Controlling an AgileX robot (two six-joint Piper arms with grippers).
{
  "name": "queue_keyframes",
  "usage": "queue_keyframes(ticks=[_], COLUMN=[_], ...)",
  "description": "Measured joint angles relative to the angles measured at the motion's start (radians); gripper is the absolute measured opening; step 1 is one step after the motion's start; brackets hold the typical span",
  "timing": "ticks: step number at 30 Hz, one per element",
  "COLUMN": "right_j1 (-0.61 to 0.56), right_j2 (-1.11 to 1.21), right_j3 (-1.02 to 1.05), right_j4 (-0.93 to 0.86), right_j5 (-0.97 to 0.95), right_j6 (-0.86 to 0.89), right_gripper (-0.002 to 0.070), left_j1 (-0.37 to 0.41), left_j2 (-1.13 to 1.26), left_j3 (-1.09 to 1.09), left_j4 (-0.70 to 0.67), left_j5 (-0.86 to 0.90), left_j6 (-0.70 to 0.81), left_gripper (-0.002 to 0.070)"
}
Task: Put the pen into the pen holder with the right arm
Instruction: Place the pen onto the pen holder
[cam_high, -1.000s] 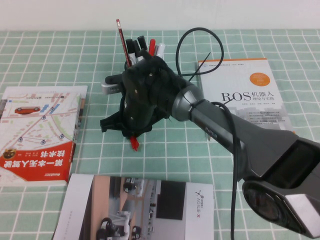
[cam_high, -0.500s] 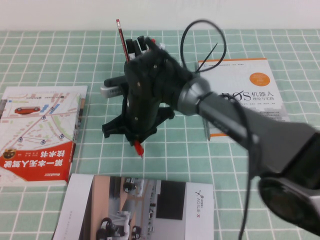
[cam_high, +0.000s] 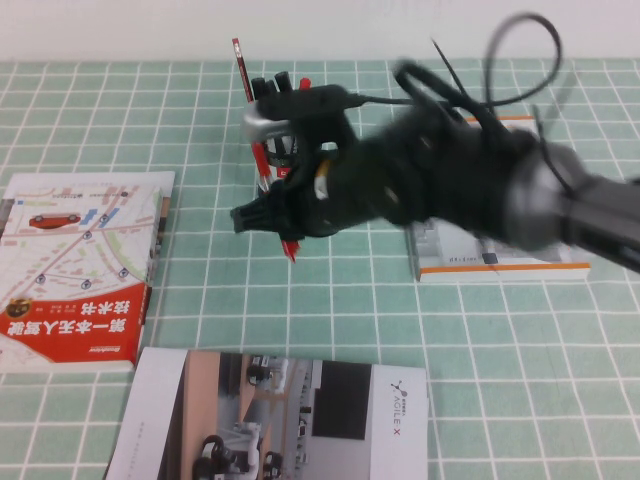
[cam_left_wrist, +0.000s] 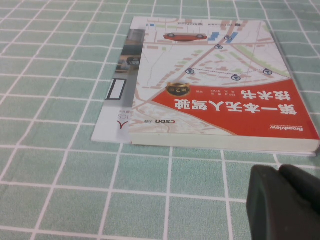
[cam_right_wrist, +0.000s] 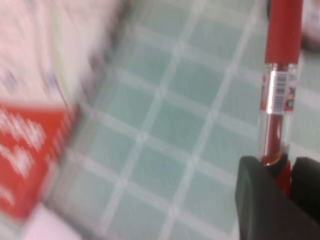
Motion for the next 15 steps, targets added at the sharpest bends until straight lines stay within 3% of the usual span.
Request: queue_keyframes(ticks=[7,15], right_j1=[-0.028,-0.035], right_j2=[-0.061,0.009], right_j3=[0.275,0.289], right_j4=[-0.026,0.183], right_j5=[-0.709,-1.168], right_j6=[-0.008,-0.381], right_gripper=[0.0095,0.0095], left_j1=[0.000,0.000], left_j2=[0.000,0.000], left_j3=[0.000,0.000], left_j4=[0.000,0.000], left_j5=[0.000,0.000], left_j6=[0.000,0.000], left_gripper=[-0.0004,-0.0004])
